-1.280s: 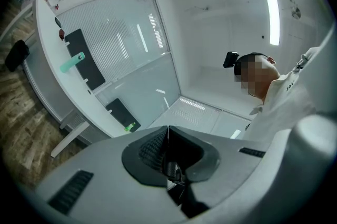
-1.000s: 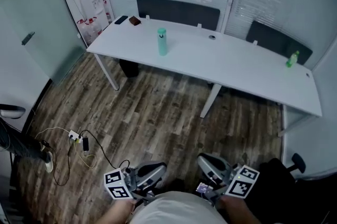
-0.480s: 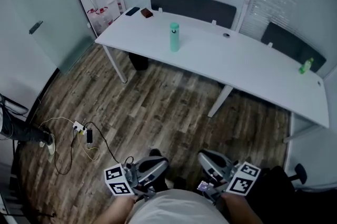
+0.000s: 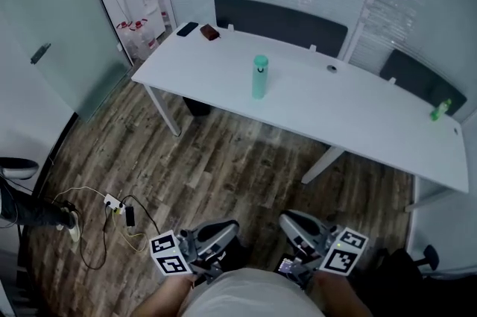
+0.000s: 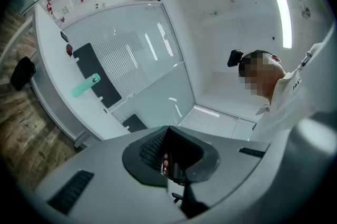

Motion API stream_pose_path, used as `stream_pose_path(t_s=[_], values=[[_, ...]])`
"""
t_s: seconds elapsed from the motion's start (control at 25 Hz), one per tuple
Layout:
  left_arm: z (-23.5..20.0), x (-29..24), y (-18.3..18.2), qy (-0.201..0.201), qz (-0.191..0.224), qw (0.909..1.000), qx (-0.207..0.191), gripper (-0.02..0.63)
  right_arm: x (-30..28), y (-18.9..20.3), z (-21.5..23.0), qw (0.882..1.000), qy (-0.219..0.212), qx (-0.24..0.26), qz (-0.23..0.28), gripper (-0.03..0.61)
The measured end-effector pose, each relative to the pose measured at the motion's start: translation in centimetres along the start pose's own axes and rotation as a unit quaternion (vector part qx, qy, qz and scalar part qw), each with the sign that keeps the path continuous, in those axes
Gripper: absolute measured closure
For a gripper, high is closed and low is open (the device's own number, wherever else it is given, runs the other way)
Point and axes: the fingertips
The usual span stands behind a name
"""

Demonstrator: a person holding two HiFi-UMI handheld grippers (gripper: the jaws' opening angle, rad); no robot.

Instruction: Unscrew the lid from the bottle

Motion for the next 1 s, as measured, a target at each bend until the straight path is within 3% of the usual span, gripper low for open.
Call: stream_pose_path(t_s=[0.24, 0.52, 1.0], values=[[-3.3, 1.2, -7.0, -0.004, -0.005, 1.0, -0.005, 0.601, -7.2, -0.3, 1.9, 1.0, 0.006, -0.007, -0.013, 0.555], [-6.6, 1.4, -11.2, -0.014, 0.003, 0.9999, 0.001, 0.6, -11.9, -1.3, 4.6, 1.0, 0.014, -0.007, -0.025, 0.554], [-14.1, -6.5, -17.7, -0.044, 0.012, 0.9982, -0.038, 0.6, -16.6, -6.7, 16.1, 0.999, 0.013, 0.014, -0.048, 0.555]])
Point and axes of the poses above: the fingertips, and each gripper's own axes: x backward along the fingers, z to its right, y out of its underside, and after that the axes turned 14 degrees about x, right-handed
